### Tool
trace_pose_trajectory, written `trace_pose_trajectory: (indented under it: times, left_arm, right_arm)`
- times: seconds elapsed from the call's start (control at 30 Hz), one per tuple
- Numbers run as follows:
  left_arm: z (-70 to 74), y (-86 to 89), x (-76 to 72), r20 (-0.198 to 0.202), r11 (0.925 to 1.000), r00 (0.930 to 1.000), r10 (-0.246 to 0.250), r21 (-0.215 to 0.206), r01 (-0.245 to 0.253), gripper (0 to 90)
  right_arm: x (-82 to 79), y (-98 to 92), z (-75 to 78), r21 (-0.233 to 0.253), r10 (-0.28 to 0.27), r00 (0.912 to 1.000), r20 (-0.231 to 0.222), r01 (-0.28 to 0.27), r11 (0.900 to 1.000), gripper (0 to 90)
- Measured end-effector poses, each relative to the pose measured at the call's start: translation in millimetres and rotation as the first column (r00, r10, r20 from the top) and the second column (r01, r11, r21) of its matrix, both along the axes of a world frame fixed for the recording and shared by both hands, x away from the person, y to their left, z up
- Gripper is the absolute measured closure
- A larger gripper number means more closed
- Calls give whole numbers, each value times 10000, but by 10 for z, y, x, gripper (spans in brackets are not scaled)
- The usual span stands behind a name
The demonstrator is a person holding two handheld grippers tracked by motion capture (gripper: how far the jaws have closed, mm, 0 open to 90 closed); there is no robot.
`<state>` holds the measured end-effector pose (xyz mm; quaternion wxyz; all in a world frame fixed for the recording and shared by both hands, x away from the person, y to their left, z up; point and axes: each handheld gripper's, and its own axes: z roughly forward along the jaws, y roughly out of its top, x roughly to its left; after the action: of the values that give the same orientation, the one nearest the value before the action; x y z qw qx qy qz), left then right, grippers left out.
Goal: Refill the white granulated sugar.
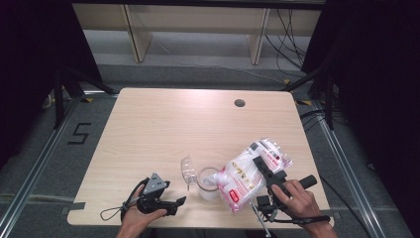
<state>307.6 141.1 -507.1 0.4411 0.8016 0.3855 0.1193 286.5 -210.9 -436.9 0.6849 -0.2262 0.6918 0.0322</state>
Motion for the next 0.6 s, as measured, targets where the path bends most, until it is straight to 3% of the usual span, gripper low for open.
trace_pose_trajectory:
  times: [0.4, 0.47, 0.5, 0.6]
  left_arm:
    - [-1, -6, -5, -60, 9999, 9999, 94, -84, -94, 185]
    - [-1, -4, -5, -57, 10000, 10000, 71, -64, -71, 185]
    - [-2, -4, -5, -50, 9999, 10000, 86, -80, -87, 185]
    - [-5, 0, -1, -13, 10000, 10000, 55, -59, -55, 185]
  right_arm:
    - [-3, 10, 11, -125, 104, 9999, 121, -103, 9999, 684]
    - [1, 3, -7, 77, 135, 9999, 91, -135, 9999, 685]
    - [9, -3, 5, -198, 202, 9997, 131, -200, 9996, 685]
    - [7, -4, 4, -225, 131, 9999, 41, -130, 9997, 686]
